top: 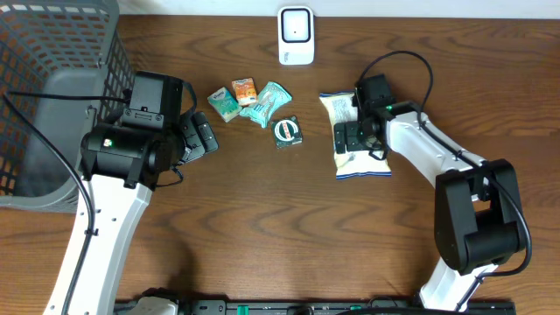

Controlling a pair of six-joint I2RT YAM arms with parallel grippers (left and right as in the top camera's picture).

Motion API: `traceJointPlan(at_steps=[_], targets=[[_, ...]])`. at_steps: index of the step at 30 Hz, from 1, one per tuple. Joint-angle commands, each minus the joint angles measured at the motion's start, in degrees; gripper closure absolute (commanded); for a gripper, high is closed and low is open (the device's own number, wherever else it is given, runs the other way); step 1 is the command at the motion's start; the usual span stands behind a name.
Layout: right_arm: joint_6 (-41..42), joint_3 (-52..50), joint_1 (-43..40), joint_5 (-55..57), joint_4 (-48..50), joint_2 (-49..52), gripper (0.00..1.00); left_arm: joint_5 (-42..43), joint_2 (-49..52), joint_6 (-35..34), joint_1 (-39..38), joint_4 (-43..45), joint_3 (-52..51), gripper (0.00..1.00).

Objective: Scan the item barcode

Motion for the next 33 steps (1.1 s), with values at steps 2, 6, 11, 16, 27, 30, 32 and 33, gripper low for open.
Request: traceJointPlan(at_steps=[2, 6, 11, 16, 27, 30, 32, 33], targets=[[1.0, 7.6, 0.5, 2.3, -5.2, -0.6, 0.01, -0.5, -0.2, -0.1, 0.2, -0.2, 0.2, 0.02], [1.0, 12.3, 0.4, 4.9, -8.5, -0.7, 0.01, -0.5, -0.2, -0.1, 0.2, -0.2, 0.2, 0.02], [1.1, 12.1, 0.4, 4.9, -7.8, -0.6, 0.51, -0.5, -0.2, -0.1, 0.2, -0.2, 0.2, 0.02], [2.4, 8.6, 0.7, 4.7, -6.1, -0.6, 0.72, -0.5, -0.2, -0.1, 0.2, -0.2, 0.2, 0.02], [3.0, -5.8, 0.8, 0.2, 7.6, -0.6, 0.19, -0.5, -0.2, -0.1, 0.2, -0.2, 0.2, 0.02], [3.0, -6.0, 0.8, 0.2, 7.3, -0.6, 0.01, -0.5, -0.2, -0.1, 0.2, -0.2, 0.2, 0.02], [3.0, -5.5, 0.8, 0.2, 6.9, -1.0, 0.01, -0.5, -0.2, -0.1, 0.2, -0.2, 0.2, 0.02], [3.0, -5.0, 0.8, 0.2, 6.3, -1.3, 0.01, -0.5, -0.2, -0.1, 0.2, -0.2, 0.2, 0.02]])
